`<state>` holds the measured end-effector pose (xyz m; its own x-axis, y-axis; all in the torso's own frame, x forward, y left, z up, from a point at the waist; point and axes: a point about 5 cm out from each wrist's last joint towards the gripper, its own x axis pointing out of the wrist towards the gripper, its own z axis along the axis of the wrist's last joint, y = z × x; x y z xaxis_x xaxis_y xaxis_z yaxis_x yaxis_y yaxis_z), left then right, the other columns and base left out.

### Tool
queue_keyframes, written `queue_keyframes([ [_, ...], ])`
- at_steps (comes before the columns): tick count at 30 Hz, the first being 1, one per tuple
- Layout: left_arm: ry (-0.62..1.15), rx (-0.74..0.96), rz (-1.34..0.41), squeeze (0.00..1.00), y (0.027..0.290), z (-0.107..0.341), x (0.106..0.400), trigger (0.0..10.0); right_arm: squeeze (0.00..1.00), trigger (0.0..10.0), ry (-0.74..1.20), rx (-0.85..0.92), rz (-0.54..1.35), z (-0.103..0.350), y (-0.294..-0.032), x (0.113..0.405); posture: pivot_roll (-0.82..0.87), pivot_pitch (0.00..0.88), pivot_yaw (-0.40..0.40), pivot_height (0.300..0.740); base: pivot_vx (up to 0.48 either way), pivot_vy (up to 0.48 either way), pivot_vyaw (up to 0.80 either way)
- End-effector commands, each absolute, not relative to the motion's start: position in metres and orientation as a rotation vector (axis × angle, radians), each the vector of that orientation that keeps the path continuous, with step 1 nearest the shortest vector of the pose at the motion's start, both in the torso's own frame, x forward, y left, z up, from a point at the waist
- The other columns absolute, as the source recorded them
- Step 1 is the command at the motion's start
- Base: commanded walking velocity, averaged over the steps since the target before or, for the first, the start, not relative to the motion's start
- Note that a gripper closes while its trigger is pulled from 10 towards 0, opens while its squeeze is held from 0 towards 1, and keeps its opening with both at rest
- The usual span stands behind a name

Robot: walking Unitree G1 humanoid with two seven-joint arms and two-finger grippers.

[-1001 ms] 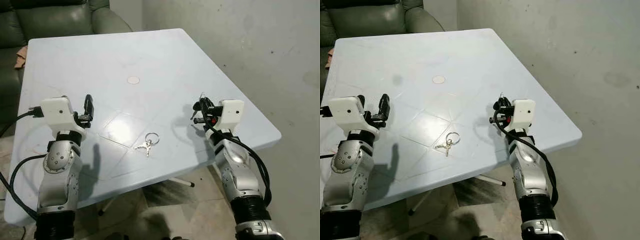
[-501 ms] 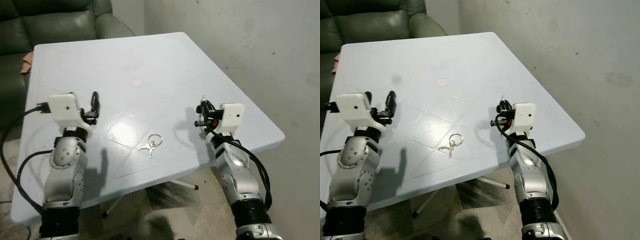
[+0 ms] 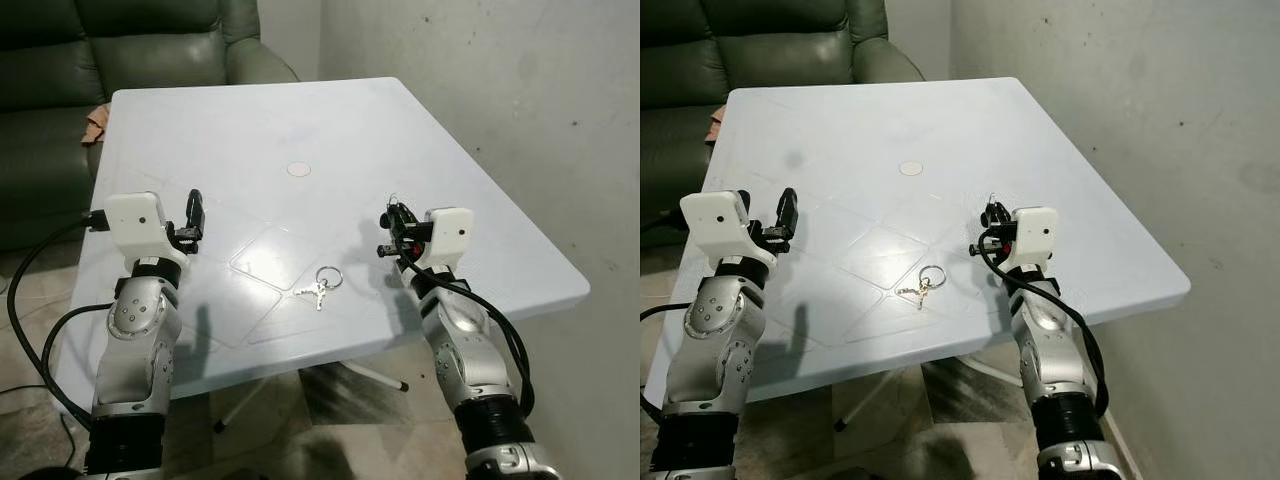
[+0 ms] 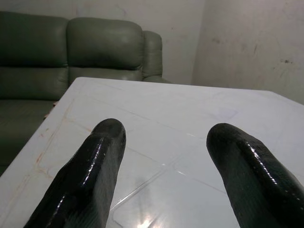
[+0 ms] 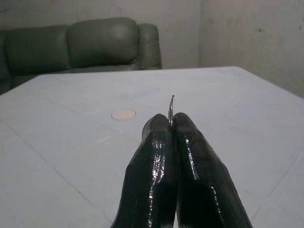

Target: Hang keys on a hook

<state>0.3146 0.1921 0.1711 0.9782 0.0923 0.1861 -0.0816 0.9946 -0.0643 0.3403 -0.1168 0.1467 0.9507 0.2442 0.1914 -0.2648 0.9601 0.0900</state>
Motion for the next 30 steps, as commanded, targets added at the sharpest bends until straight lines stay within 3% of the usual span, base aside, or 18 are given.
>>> queue_keyframes([
  [1,-0.205,-0.048,0.098,0.0,0.195,0.175,0.316,10.0,0.0,10.0,-0.197,0.113,0.259,0.151,-0.118,0.342,-0.06,0.002,-0.036,0.74,0.0,0.0,0.0],
  [18,-0.193,-0.05,0.114,0.0,0.198,0.17,0.311,10.0,0.0,10.0,-0.144,0.096,0.249,0.142,-0.125,0.339,-0.06,0.03,-0.045,0.74,0.0,0.0,0.0],
  [30,-0.192,-0.046,0.11,0.0,0.198,0.169,0.31,10.0,0.0,10.0,-0.135,0.087,0.26,0.142,-0.126,0.339,-0.07,0.026,-0.052,0.74,0.0,0.0,-0.77],
])
